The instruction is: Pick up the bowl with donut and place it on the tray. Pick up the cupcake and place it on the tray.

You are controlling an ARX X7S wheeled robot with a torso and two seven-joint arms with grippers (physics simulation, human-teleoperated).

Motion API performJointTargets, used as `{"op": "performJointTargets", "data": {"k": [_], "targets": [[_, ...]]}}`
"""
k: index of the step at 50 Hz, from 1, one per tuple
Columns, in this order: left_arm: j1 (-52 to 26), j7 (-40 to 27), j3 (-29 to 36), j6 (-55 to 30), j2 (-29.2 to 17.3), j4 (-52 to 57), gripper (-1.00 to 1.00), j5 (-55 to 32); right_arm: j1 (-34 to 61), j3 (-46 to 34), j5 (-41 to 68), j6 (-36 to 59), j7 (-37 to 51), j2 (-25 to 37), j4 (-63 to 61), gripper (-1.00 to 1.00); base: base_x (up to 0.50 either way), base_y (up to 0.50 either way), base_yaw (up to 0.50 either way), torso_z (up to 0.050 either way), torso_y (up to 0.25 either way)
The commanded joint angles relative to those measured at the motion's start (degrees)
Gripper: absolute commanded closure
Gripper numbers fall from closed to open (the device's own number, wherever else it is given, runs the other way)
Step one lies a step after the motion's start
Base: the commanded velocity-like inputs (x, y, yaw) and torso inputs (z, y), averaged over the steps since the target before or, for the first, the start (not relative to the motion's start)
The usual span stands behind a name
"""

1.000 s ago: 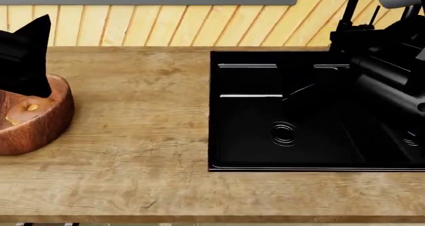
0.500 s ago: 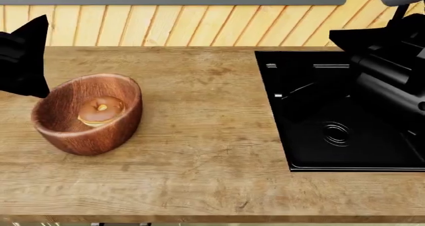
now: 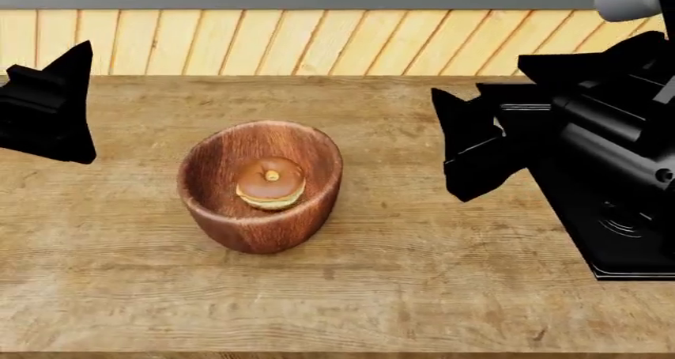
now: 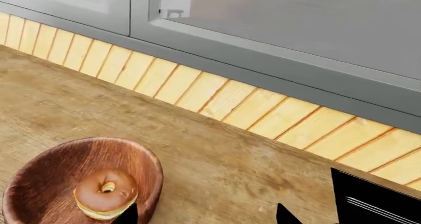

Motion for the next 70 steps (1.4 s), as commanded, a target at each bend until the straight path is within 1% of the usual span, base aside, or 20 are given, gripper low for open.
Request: {"op": "performJointTargets", "data": {"k": [1,9,11,14,18,20,22,25,28,32,34,36,39,42,46,48,50,54,62,70], "targets": [[0.68,0.04,-0.1,0.3,0.25,0.28,-1.0,1.06,-0.53,0.25,-0.74,-0.26,-0.41,0.33,-0.36,-1.0,0.06,0.5,0.0,0.0,0.0],[0.41,-4.82,-0.6,2.96,0.32,-2.18,-1.0,0.27,0.36,0.64,-0.1,-2.48,2.43,0.25,1.67,-1.0,0.0,0.0,0.0,0.0,0.0],[0.42,-5.76,-0.55,3.34,0.33,-2.41,-1.0,-0.22,0.69,1.2,-0.47,-2.29,1.53,0.35,1.13,-1.0,0.02,0.0,0.0,0.0,0.0],[1.11,-7.53,-1.0,5.79,0.55,-3.08,-1.0,-3.42,0.98,0.98,0.21,-1.65,1.16,0.46,0.95,-1.0,0.5,0.0,0.0,0.0,0.0],[-0.15,-8.15,0.18,4.83,1.52,-3.48,-1.0,-5.4,1.95,0.94,1.21,-1.43,1.69,0.66,1.35,-1.0,0.5,0.0,0.0,0.0,0.0],[-3.41,-8.19,1.45,2.55,3.01,-4.39,-1.0,-6.26,3.18,1.03,2.11,-1.27,2.12,0.6,1.74,-1.0,0.34,0.0,0.0,0.0,0.0],[-5.18,-10.53,2.28,2.84,3.81,-6.25,-1.0,-7.89,4.25,1.34,2.62,-1.25,2.25,0.59,2.09,-1.0,0.13,0.0,0.0,0.0,0.0],[-7.64,-10.39,3.36,0.06,4.78,-6.22,-1.0,-5.89,4.68,1.19,3.9,-1.41,3.03,0.91,2.17,-1.0,0.1,0.0,0.0,0.0,0.0],[-1.86,-13.34,-0.72,9.06,3.8,-4.72,-1.0,-7.11,4.68,0.06,4.77,-1.17,5.06,1.69,2.96,-1.0,0.0,0.0,0.0,0.0,0.003],[1.2,-16.92,0.87,13.5,5.31,-8.0,-1.0,-15.48,5.45,-0.51,5.8,-0.24,5.85,2.17,2.8,-1.0,0.0,0.0,0.0,0.0,0.0],[0.44,-17.22,1.91,13.26,6.32,-8.8,-1.0,-18.34,5.73,-0.51,5.72,-0.26,6.16,2.45,3.43,-1.0,0.0,0.0,0.0,0.0,0.0],[-3.95,-20.37,6.0,8.23,6.62,-10.44,-1.0,-22.47,6.51,-0.45,5.68,0.15,5.94,2.47,4.58,-1.0,0.0,0.0,0.0,0.0,0.0],[-10.06,-25.26,8.95,5.31,7.06,-13.16,-1.0,-26.26,7.44,-0.28,5.42,0.9,5.1,2.28,5.59,-1.0,0.0,0.0,0.0,0.0,0.0],[-14.61,-28.12,10.85,3.6,7.41,-15.77,-1.0,-30.0,6.73,-0.01,4.06,1.09,3.87,2.6,6.03,-1.0,0.0,0.0,0.0,0.0,0.0],[-14.08,-27.61,10.81,5.28,8.22,-17.64,-1.0,-29.66,5.65,0.55,1.79,0.59,2.17,2.34,6.56,-1.0,0.0,0.0,0.0,0.0,0.0],[-11.09,-28.17,10.43,10.53,8.48,-18.05,-1.0,-31.97,5.56,0.15,0.8,0.88,1.9,1.6,6.98,-1.0,0.0,0.0,0.0,0.0,0.0],[-11.44,-27.5,11.77,8.22,9.26,-19.28,-1.0,-31.83,5.53,-0.24,-0.04,1.23,1.65,1.01,7.43,-1.0,0.0,0.0,0.0,0.0,0.0],[-10.74,-26.49,13.22,7.18,10.53,-21.44,-1.0,-31.41,5.11,-0.62,-1.45,1.51,1.02,0.41,7.95,-1.0,0.0,0.0,0.0,0.0,0.0],[-10.32,-26.31,14.47,10.32,14.35,-22.4,-1.0,-35.69,2.17,-0.48,-6.93,0.78,-3.09,-0.57,9.17,-1.0,0.0,0.0,0.0,0.0,0.0],[-9.22,-26.79,15.92,12.41,15.95,-23.41,-1.0,-38.21,0.78,-0.88,-9.65,0.48,-4.08,-0.73,10.17,-1.0,0.0,0.0,0.0,0.0,0.0]]}}
